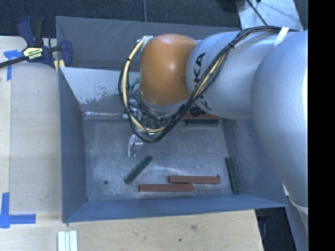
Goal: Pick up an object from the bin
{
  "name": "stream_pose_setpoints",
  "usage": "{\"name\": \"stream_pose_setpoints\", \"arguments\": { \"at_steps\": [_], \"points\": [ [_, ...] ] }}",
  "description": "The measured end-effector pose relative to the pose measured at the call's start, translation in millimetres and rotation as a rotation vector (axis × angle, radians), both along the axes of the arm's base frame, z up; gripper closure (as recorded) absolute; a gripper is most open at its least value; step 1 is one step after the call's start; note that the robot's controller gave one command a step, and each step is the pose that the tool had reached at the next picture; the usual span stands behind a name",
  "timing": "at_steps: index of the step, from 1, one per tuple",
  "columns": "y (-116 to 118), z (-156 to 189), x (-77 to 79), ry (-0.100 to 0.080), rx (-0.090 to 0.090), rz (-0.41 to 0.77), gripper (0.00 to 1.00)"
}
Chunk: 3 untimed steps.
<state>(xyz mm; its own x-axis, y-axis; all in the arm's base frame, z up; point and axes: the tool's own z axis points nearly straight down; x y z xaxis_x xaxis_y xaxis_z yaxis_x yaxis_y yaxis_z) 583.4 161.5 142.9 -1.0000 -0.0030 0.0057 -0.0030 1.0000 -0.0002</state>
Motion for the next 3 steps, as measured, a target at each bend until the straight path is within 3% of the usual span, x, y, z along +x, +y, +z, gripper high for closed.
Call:
{"name": "stream_pose_setpoints", "arguments": {
  "at_steps": [1, 2, 3],
  "points": [
    [-0.5, 4.4, 2.2, -0.008, 0.001, -0.002, 0.0],
    [-19.4, -60.8, -67.9, -0.016, 0.005, 0.25, 1.0],
    [-19.4, -60.8, -67.9, -0.016, 0.005, 0.249, 1.0]
  ]
}}
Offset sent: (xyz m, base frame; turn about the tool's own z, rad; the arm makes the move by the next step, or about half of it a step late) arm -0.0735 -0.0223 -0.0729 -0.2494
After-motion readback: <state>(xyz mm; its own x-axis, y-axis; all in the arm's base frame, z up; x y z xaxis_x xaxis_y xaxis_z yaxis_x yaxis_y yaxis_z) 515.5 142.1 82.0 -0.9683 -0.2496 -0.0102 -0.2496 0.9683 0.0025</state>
